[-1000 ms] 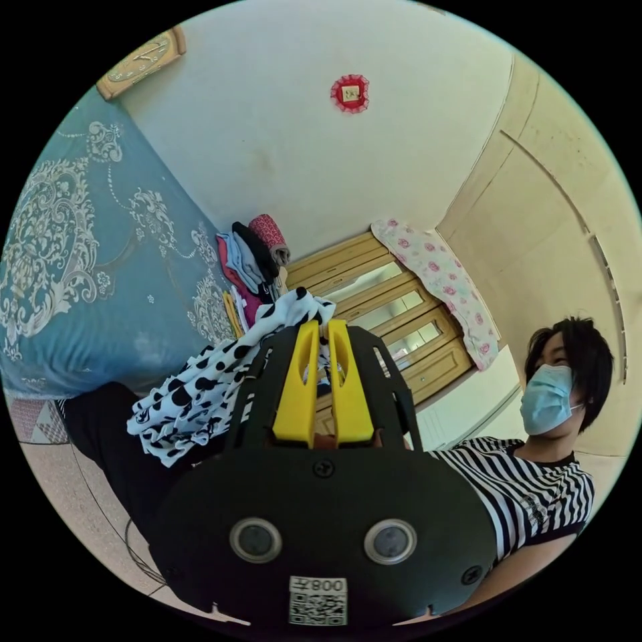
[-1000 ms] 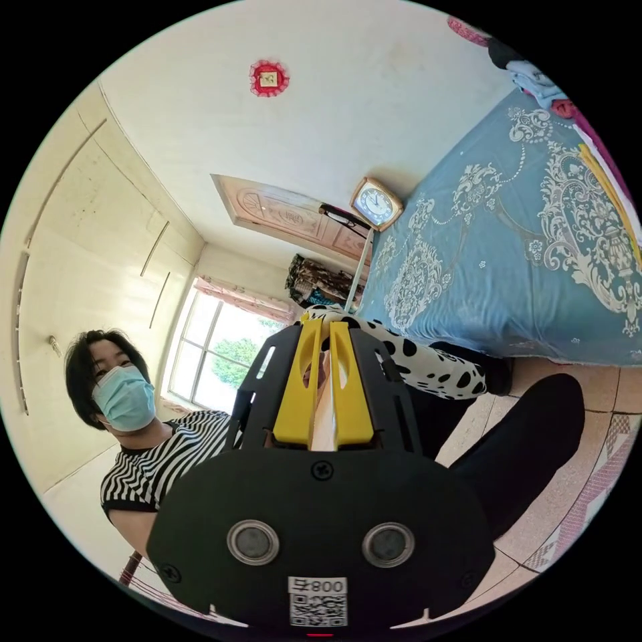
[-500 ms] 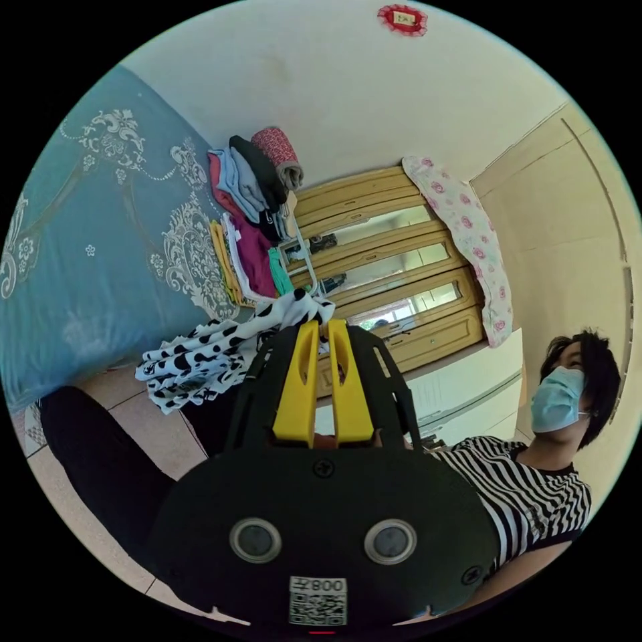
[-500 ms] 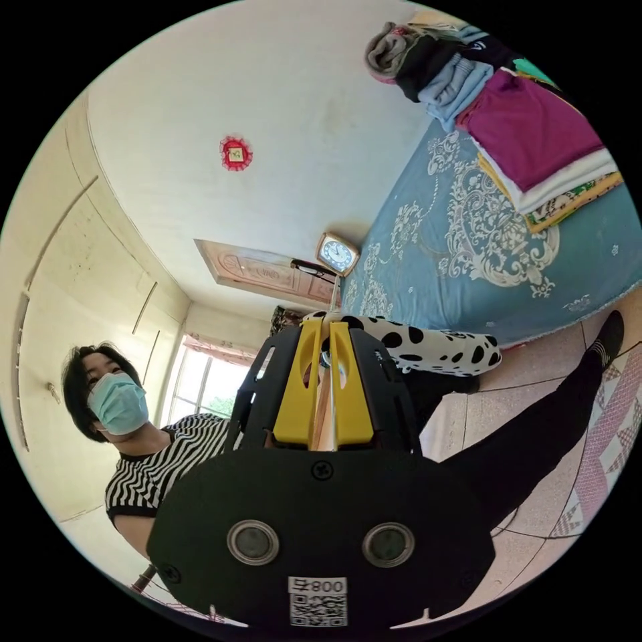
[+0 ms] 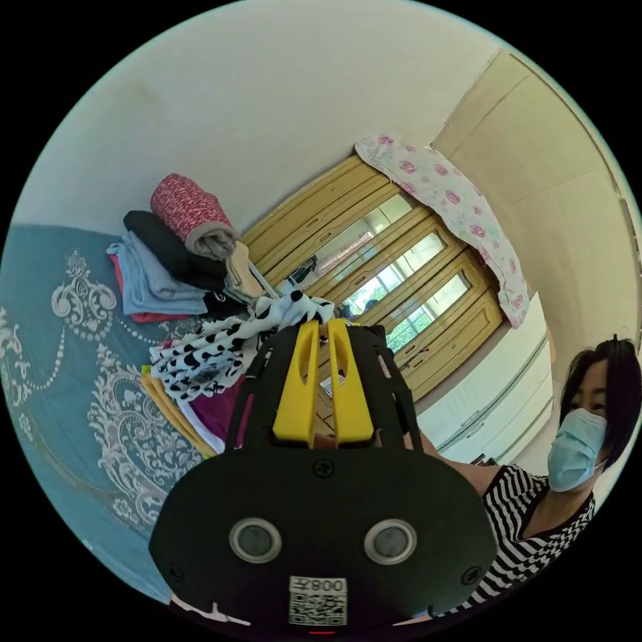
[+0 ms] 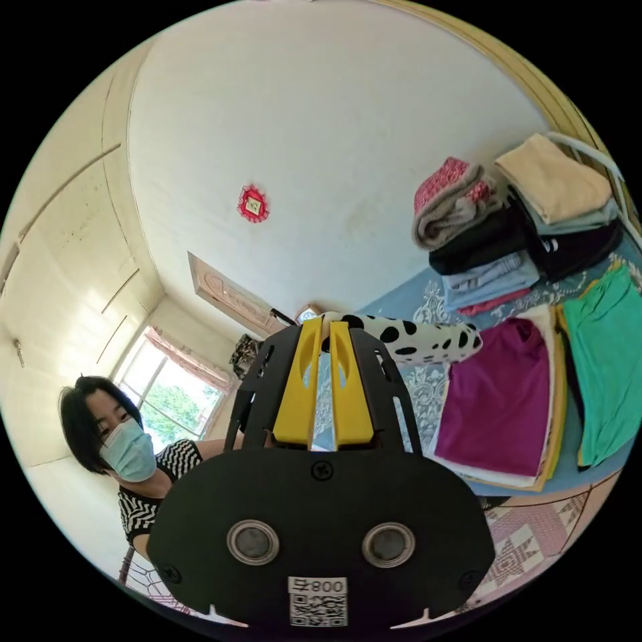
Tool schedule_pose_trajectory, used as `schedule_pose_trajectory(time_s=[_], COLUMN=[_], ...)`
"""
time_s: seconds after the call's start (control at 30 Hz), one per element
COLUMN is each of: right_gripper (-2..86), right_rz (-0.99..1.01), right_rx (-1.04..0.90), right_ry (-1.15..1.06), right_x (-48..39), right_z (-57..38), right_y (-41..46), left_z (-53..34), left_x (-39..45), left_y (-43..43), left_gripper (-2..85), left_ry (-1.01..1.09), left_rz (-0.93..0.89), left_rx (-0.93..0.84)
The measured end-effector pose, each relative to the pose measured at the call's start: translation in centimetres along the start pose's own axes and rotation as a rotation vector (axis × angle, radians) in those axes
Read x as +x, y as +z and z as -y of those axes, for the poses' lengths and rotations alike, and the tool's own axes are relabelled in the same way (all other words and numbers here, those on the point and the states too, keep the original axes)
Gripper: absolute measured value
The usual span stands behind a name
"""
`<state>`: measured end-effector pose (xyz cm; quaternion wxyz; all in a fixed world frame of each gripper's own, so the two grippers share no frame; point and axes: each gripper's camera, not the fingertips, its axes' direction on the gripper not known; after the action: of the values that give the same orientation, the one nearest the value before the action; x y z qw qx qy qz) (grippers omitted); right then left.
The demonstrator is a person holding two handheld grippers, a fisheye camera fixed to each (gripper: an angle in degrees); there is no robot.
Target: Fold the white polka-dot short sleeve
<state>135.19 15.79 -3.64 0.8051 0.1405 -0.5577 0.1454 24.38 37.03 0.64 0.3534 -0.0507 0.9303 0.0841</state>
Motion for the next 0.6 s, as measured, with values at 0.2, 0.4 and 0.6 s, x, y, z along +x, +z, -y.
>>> schedule_pose_trajectory(time_s=[0.2,0.4,0.6], right_gripper=[2.0,1.8,1.6], right_rz=[-0.17,-0.211,-0.185], right_rx=[-0.052,-0.089,-0.053], right_ry=[0.142,0.55,0.539], right_x=[9.0,23.8,26.2], right_z=[2.3,-3.6,-2.9], right_y=[-6.0,-10.1,-15.2], left_z=[-1.3,-10.0,-11.2], left_x=[-10.2,-24.7,-29.6], left_y=[12.2,23.2,26.9], left_gripper=[2.8,2.8,2.9], left_ry=[-0.051,-0.337,-0.285], left_rz=[0.042,0.142,0.119], left_rx=[-0.114,-0.374,-0.391])
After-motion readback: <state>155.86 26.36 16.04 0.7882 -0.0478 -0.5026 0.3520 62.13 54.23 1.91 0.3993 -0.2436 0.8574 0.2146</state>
